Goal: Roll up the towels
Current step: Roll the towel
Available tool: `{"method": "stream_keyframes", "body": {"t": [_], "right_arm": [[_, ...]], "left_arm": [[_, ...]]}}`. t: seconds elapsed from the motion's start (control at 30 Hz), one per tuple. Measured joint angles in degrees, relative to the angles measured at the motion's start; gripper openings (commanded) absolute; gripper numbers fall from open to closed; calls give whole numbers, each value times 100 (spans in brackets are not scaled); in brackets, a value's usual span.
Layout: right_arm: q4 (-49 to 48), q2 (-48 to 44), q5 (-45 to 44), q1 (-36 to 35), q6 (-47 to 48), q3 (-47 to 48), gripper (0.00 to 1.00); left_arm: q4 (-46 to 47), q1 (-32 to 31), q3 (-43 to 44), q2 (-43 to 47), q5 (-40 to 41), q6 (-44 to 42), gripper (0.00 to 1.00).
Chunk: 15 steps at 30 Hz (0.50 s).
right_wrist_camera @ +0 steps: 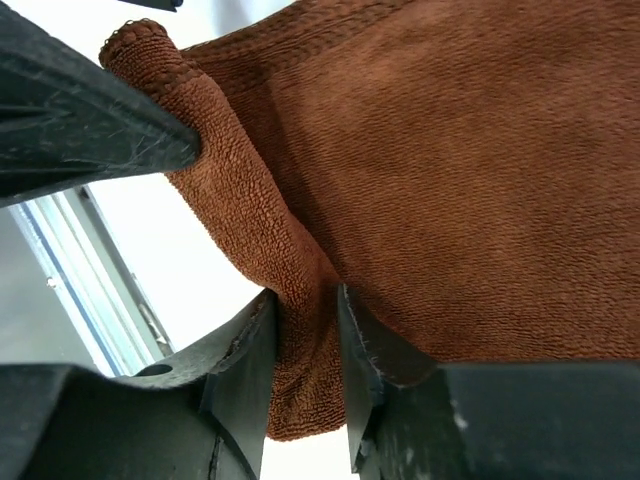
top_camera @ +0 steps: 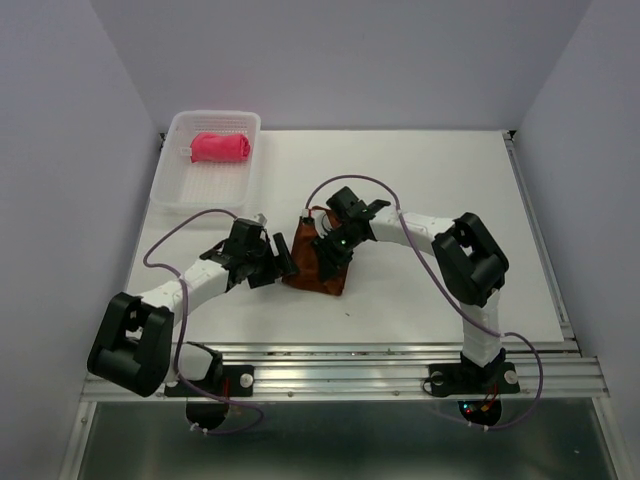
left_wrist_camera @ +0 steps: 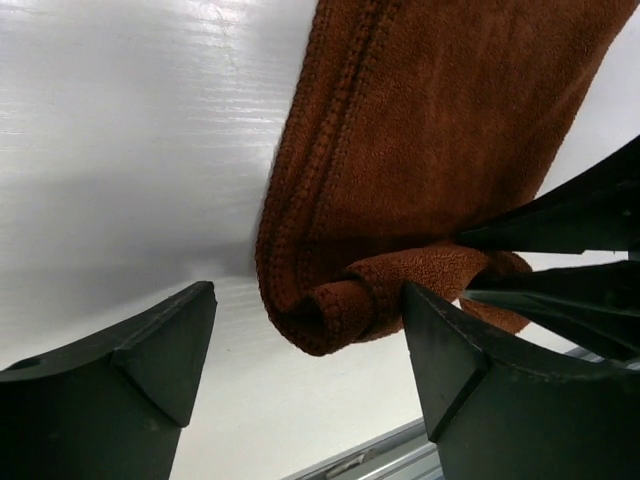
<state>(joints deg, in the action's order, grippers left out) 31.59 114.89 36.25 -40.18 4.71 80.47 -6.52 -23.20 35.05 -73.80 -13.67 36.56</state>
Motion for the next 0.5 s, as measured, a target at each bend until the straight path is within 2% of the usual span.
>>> {"method": "stream_keyframes", "body": {"t": [0.03, 0.1, 0.33, 0.4, 0.43, 0.5], "right_arm": [[0, 0, -31, 7, 0, 0, 37], [0, 0, -120, 11, -2, 0, 40], [-122, -83, -671, 11, -13, -105, 62], [-254, -306, -828, 7, 4, -280, 66], [-306, -433, -894, -2, 9, -369, 71], [-396, -669, -994, -24, 28, -516, 80]], "left_arm": [[68, 0, -28, -39, 7, 13, 76], [203, 0, -59, -166, 4, 72, 67], [831, -2, -63, -629, -295, 111, 64], [1034, -28, -66, -649, -382, 125, 59], [1086, -37, -66, -664, -396, 122, 52], [1235, -48, -66, -807, -417, 111, 45]]}}
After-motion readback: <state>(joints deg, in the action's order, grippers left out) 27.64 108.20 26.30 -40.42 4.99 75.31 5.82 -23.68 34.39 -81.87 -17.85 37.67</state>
